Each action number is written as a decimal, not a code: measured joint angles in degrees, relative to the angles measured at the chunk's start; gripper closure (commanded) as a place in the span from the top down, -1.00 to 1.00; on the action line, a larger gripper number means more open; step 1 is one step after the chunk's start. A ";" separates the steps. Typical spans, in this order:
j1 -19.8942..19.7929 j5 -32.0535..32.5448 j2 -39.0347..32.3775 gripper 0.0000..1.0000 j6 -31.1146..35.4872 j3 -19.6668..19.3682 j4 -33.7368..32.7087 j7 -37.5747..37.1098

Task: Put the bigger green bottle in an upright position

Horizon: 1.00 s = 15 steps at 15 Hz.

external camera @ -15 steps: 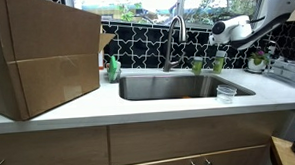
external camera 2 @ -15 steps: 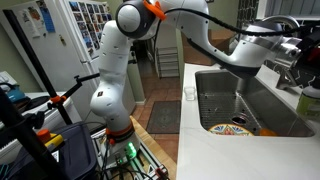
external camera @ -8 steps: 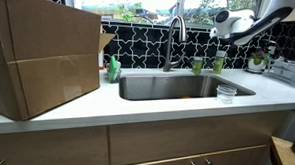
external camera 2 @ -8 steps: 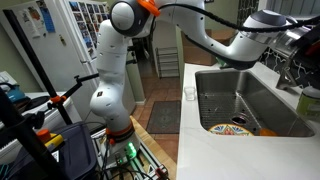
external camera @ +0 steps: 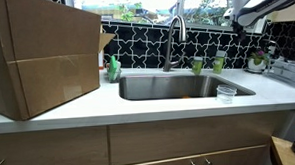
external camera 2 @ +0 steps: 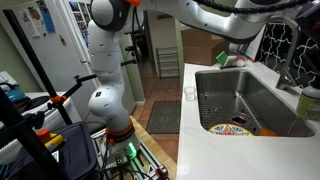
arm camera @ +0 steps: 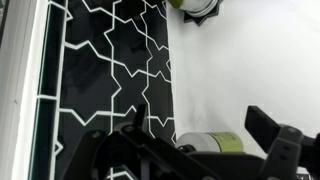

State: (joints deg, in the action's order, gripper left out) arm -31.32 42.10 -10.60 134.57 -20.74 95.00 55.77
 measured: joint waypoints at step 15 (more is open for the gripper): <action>1.33 -25.96 -3.00 1.00 1.12 -0.91 -3.52 -17.90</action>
State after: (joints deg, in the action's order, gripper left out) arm -29.99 16.13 -13.60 135.68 -21.65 91.47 37.88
